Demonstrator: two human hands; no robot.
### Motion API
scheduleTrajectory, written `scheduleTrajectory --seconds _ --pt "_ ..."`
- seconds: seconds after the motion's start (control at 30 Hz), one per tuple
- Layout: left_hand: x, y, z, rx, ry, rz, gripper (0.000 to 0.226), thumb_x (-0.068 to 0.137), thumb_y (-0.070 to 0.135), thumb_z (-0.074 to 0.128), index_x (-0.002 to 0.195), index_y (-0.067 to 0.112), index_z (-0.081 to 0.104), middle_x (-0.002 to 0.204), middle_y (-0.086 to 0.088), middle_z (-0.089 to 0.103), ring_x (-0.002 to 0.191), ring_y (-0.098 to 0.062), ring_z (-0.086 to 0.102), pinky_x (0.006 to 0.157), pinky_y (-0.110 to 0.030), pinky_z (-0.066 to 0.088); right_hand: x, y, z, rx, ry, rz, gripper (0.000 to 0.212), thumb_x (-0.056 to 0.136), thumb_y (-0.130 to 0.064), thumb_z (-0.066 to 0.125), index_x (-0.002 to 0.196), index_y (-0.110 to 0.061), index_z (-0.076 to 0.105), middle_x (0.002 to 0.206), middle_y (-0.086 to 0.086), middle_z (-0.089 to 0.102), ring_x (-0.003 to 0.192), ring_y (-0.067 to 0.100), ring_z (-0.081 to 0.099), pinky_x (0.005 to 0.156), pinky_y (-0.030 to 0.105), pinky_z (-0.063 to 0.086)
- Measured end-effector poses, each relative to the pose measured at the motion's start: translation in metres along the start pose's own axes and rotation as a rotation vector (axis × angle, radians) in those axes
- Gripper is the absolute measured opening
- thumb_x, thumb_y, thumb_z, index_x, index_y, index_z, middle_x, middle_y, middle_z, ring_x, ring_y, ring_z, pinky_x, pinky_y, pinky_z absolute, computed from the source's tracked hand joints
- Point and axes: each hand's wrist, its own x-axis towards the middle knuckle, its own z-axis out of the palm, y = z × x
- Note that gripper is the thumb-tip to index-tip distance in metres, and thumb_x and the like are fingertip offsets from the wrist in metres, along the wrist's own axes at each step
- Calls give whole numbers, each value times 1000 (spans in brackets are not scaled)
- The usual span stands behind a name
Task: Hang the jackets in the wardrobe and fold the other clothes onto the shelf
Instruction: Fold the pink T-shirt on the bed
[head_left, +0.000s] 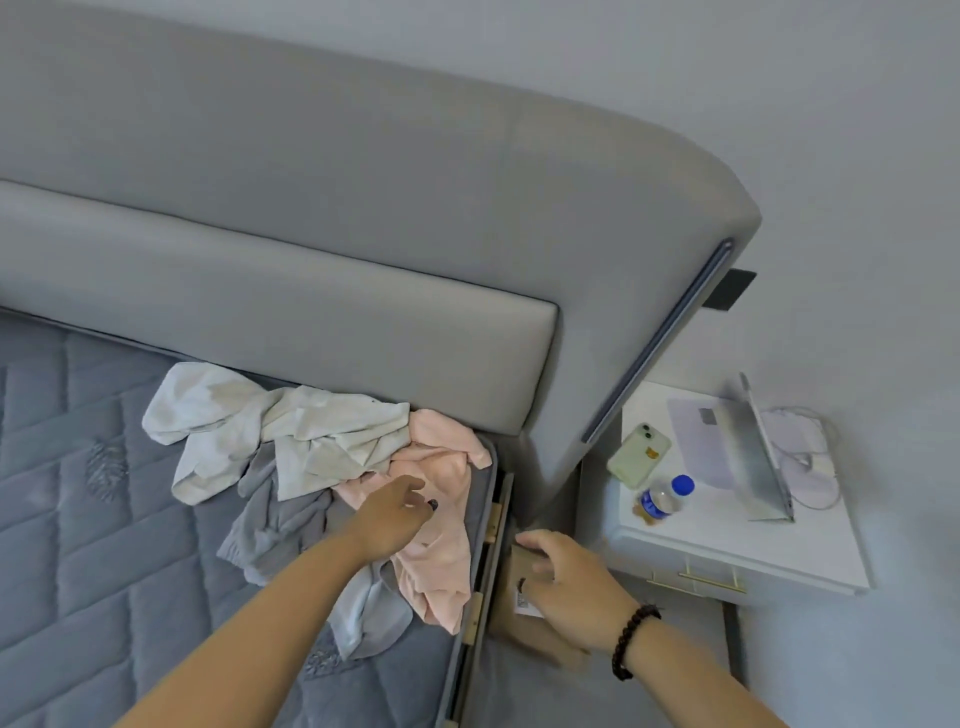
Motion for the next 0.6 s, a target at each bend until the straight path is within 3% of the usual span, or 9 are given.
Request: scheduleTrajectory --seconds 0.07,0.17,0.33,0.43,0.5,0.6 --pt "28 -19 13 -27 0 -63 50 95 23 56 142 13 41 132 -3 54 106 -13 49 86 -21 36 25 11 10 21 -33 28 50 89 -24 52 138 -31 41 139 -10 41 120 5 46 91 18 43" --pt "60 -48 42 -35 -7 -132 53 92 19 61 141 12 42 134 -7 54 114 -19 53 91 -25 43 58 30 25 42 -58 64 47 89 -23 52 135 -32 44 136 -10 44 115 3 49 68 5 36" --pt "88 -101 101 263 -122 -146 58 90 17 56 145 15 37 143 -6 44 130 -26 44 103 -26 37 96 66 51 116 -96 129 43 91 -26 50 133 -33 45 132 -7 49 82 -3 56 53 7 41" --pt "95 -126 127 422 -30 -147 66 86 14 55 147 22 32 148 -3 34 130 -31 37 105 -39 40 106 84 63 115 -125 124 43 90 -26 50 132 -32 46 136 -11 47 95 -2 56 62 8 43" --pt "97 -136 139 573 -19 -124 69 84 16 59 147 25 30 149 -2 28 130 -32 35 105 -40 39 108 95 69 112 -140 132 44 89 -28 50 132 -32 46 138 -12 46 108 3 55 77 11 44" --pt "97 -146 146 752 66 -69 48 86 19 58 132 27 47 137 0 41 121 -26 44 101 -34 37 107 109 73 83 -158 154 44 89 -30 49 133 -32 46 140 -13 46 118 5 51 96 23 42"
